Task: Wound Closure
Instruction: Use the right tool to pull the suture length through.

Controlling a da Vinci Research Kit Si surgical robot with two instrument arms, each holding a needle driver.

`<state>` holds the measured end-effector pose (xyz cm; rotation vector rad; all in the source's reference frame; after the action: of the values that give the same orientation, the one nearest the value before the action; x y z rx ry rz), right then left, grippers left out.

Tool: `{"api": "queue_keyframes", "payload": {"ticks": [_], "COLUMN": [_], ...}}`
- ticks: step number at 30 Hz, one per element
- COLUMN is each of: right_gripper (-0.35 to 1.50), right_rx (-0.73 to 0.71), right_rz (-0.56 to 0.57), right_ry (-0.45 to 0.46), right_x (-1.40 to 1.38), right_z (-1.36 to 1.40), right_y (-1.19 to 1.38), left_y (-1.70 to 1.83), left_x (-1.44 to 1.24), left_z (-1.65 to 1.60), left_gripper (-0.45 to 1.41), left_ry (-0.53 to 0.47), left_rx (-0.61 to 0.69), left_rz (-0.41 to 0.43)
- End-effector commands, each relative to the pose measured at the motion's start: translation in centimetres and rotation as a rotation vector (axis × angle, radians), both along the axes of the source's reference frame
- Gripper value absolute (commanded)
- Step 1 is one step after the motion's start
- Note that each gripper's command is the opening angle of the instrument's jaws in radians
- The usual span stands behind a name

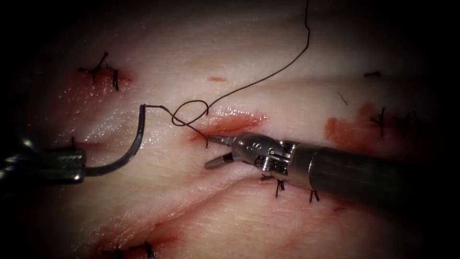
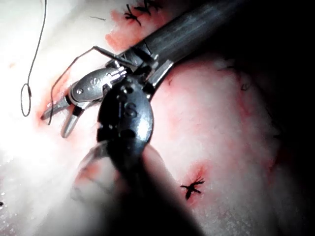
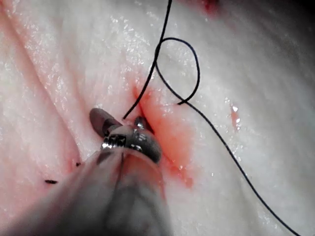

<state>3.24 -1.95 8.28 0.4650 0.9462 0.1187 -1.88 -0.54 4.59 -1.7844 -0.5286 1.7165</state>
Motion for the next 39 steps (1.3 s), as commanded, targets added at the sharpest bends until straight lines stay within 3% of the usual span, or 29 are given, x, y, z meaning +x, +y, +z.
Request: {"api": "queue_keyframes", "payload": {"ticks": [1,6,8,9,10,18,27,30,39], "right_gripper": [0.61,0.34,0.07,-0.26,-0.35,-0.35,-0.35,-0.35,-0.35], "right_rx": [0.005,0.027,0.028,0.028,0.028,0.045,0.066,0.106,0.23], "right_rz": [0.013,0.042,0.041,0.04,0.04,0.046,0.092,0.132,0.034], "right_ry": [0.01,0.05,0.05,0.051,0.051,0.053,0.004,-0.002,0.003], "right_x": [0.15,0.24,0.25,0.25,0.24,0.24,0.1,0.14,0.6], "right_z": [-0.08,-0.21,-0.22,-0.22,-0.23,-0.37,-1.28,-1.79,-2.71], "right_y": [0.08,0.11,0.09,0.08,0.09,0.17,0.11,-0.12,-0.94], "left_y": [0.01,0.01,0.01,0.01,0.01,0.01,0.1,0.14,0.24], "left_x": [-0.06,-0.02,-0.01,0.0,0.01,0.01,0.11,0.19,0.5], "left_z": [0.05,0.05,0.05,0.05,0.05,0.06,0.38,0.53,0.71], "left_gripper": [-0.45,-0.45,-0.45,-0.45,-0.45,-0.45,-0.45,-0.45,-0.45], "left_ry": [-0.001,0.001,0.002,0.004,0.005,0.005,0.066,0.116,0.234], "left_rx": [-0.002,-0.002,-0.002,-0.003,-0.003,-0.021,-0.078,-0.083,-0.088], "left_rz": [0.0,-0.001,-0.002,-0.003,-0.004,-0.011,-0.109,-0.159,-0.275]}}
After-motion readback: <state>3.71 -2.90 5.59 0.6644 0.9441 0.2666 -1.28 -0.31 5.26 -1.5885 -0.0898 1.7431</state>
